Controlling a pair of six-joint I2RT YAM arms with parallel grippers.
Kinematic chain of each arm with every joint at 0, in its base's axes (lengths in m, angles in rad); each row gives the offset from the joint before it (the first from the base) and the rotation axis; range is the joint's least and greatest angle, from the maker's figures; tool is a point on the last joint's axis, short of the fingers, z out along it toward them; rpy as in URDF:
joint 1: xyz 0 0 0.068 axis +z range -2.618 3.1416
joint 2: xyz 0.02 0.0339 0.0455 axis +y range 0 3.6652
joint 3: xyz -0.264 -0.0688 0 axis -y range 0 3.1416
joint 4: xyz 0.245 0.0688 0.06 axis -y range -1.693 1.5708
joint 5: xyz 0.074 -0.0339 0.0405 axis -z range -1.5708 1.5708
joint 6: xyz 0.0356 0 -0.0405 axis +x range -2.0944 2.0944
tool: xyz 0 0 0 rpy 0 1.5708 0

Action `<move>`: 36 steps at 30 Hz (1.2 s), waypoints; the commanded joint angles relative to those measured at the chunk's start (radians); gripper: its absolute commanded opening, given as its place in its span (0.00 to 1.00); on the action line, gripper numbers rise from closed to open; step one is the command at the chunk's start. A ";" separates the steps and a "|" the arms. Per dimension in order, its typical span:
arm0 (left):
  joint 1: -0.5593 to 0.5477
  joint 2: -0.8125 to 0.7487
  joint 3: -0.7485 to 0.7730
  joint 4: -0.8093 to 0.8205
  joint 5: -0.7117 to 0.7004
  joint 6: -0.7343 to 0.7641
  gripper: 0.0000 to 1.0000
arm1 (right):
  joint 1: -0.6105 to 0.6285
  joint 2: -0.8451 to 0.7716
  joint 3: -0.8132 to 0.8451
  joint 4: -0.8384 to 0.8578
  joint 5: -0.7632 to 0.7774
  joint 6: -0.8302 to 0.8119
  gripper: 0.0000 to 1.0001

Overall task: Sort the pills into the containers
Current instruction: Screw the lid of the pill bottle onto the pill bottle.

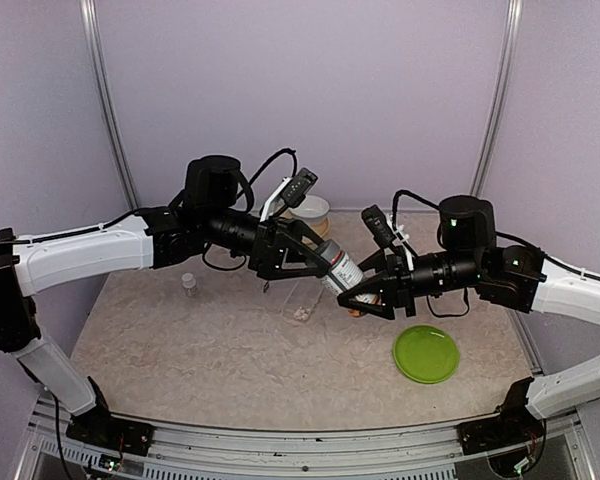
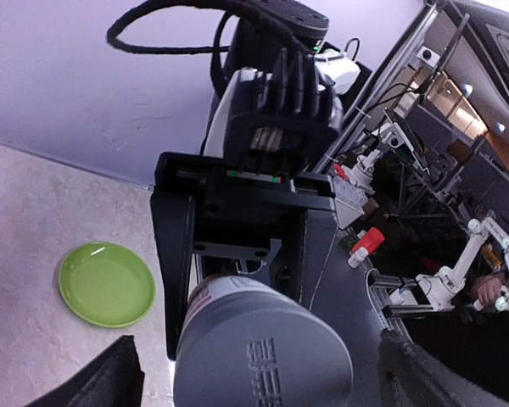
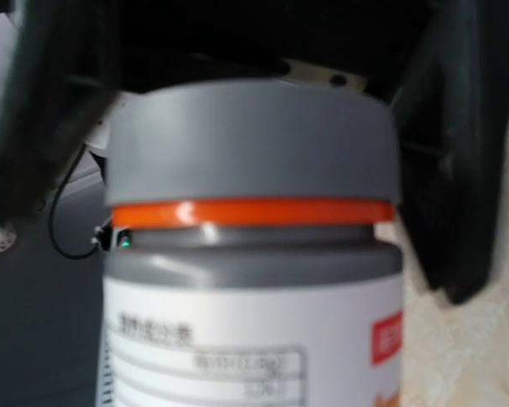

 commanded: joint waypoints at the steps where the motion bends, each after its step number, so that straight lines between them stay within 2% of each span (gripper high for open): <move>1: 0.052 -0.053 -0.077 0.202 -0.022 -0.191 0.99 | 0.007 -0.027 0.028 0.003 0.084 -0.051 0.17; 7: 0.052 -0.099 -0.148 0.350 -0.201 -0.395 0.99 | 0.007 -0.025 0.025 0.009 0.277 -0.094 0.16; 13: -0.019 -0.104 -0.112 0.271 -0.467 -0.392 0.99 | 0.012 0.037 0.049 0.029 0.372 -0.068 0.15; 16: -0.038 -0.097 -0.101 0.256 -0.531 -0.385 0.99 | 0.014 0.055 0.052 0.045 0.403 -0.055 0.14; 24: -0.059 -0.084 -0.089 0.238 -0.569 -0.362 0.99 | 0.018 0.072 0.047 0.053 0.470 -0.033 0.14; 36: -0.068 -0.067 -0.080 0.283 -0.527 -0.370 0.99 | 0.045 0.154 0.054 0.092 0.401 -0.042 0.13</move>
